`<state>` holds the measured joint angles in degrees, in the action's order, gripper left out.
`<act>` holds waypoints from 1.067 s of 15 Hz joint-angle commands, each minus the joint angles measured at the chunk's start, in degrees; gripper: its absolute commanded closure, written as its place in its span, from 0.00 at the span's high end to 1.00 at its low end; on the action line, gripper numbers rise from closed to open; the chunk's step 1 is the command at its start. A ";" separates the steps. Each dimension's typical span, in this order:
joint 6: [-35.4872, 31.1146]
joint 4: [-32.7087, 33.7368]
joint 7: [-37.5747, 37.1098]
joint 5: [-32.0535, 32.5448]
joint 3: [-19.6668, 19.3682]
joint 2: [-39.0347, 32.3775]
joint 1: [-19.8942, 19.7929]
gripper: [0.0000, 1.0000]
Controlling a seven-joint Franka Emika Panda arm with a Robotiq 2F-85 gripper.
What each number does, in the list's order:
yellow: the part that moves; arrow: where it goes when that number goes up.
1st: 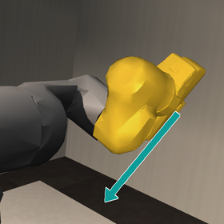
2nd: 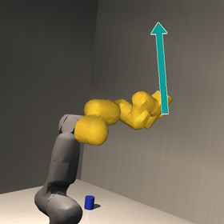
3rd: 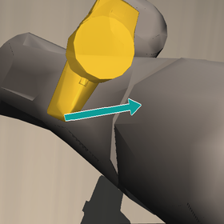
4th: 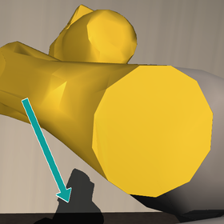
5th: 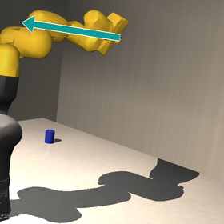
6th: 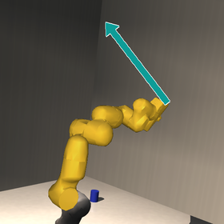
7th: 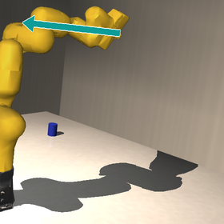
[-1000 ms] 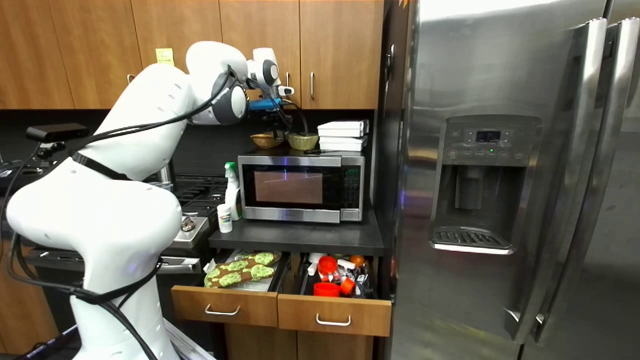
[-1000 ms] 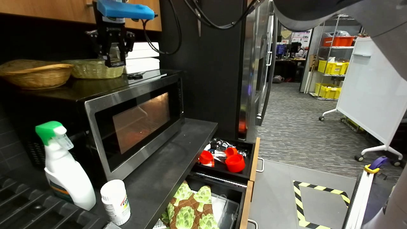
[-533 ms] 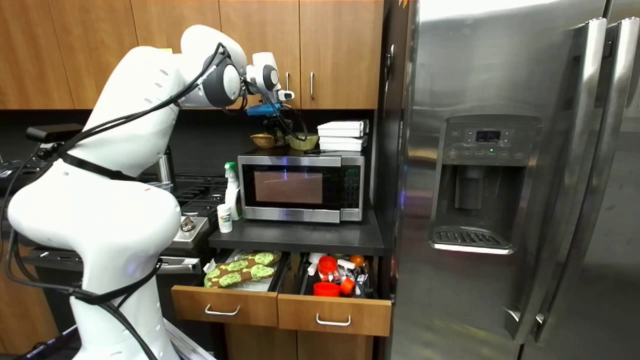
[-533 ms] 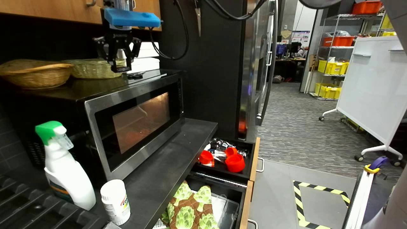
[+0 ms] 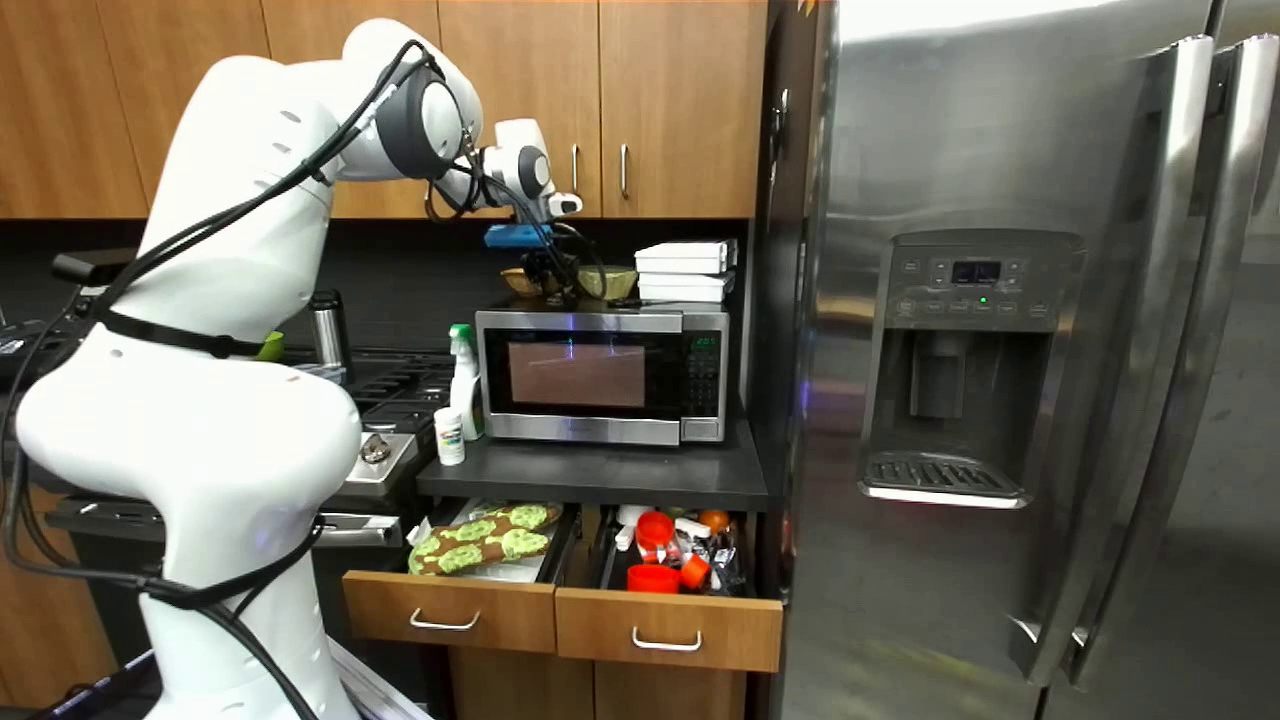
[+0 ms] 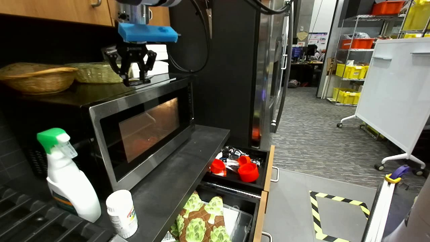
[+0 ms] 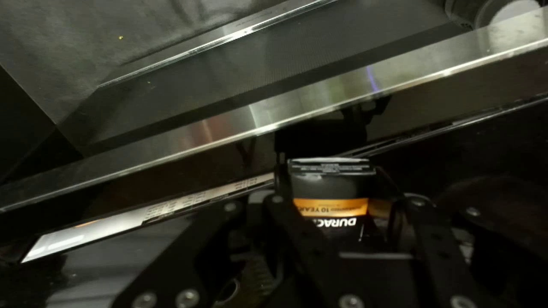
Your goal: Pick up the black square box from the microwave top and put it on the kitchen counter
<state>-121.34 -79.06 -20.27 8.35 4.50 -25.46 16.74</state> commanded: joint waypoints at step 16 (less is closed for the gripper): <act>-3.92 -3.39 -20.31 2.09 -1.64 4.23 3.10 0.22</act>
<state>-124.15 -81.00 -36.21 8.97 3.83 -22.36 19.25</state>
